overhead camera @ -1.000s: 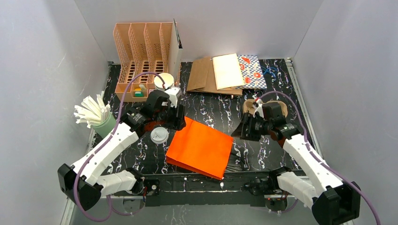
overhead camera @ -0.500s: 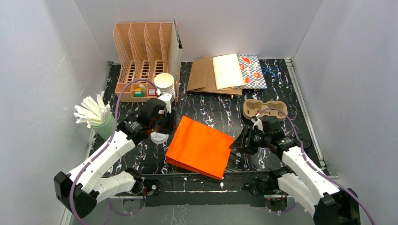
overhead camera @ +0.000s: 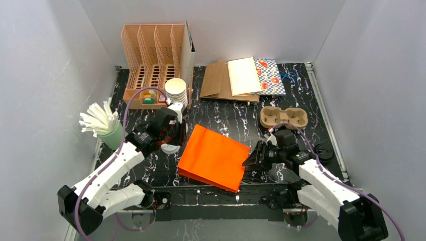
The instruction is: Pack the takeout coffee
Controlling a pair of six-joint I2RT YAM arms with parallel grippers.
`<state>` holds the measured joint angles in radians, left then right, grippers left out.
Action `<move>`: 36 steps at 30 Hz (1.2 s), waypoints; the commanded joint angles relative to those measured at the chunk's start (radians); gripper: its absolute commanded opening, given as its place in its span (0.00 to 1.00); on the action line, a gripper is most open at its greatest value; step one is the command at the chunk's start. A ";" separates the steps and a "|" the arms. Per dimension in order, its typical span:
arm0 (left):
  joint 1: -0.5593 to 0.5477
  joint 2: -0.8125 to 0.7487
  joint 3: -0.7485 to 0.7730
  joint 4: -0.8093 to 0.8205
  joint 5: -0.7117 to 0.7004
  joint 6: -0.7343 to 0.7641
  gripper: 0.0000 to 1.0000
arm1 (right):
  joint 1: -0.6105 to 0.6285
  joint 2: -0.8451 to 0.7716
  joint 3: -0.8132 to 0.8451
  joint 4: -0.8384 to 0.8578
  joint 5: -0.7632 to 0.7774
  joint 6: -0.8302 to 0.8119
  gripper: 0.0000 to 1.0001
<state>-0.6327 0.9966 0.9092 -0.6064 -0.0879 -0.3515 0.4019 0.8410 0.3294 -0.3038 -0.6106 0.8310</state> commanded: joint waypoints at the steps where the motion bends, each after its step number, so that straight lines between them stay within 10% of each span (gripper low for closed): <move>1: 0.005 -0.026 0.001 -0.016 -0.008 0.016 0.33 | 0.040 0.034 -0.019 0.131 -0.025 0.055 0.53; 12: 0.005 -0.044 0.002 -0.021 0.013 -0.001 0.33 | 0.132 0.137 -0.021 0.328 0.017 0.142 0.46; 17: 0.005 -0.053 0.014 -0.027 -0.008 -0.017 0.33 | 0.131 0.063 0.111 0.179 0.084 0.105 0.01; 36: 0.006 -0.070 -0.003 0.053 0.062 -0.054 0.44 | 0.132 0.494 1.183 -0.552 0.386 -0.318 0.01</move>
<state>-0.6312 0.9501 0.9337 -0.5941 -0.0662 -0.3893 0.5312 1.2079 1.3277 -0.6510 -0.3382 0.6292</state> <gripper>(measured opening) 0.419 0.031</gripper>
